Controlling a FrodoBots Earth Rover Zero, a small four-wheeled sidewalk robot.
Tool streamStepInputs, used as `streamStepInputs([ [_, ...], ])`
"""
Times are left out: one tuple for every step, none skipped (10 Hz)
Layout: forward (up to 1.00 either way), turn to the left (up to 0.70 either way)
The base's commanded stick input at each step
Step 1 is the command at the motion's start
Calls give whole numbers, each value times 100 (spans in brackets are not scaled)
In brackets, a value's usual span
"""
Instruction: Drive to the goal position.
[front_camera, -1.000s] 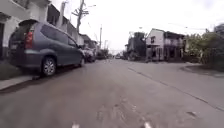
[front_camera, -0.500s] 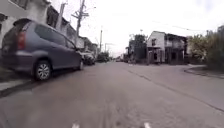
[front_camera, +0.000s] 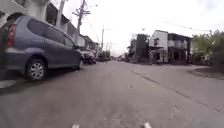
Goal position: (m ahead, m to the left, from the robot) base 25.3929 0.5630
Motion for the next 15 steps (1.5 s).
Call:
streamStepInputs([
  [70, 0],
  [70, 0],
  [70, 0],
  [70, 0],
  [70, 0],
  [70, 0],
  [70, 0],
  [70, 0],
  [70, 0],
  [70, 0],
  [70, 0],
  [70, 0],
  [70, 0],
  [70, 0],
  [70, 0],
])
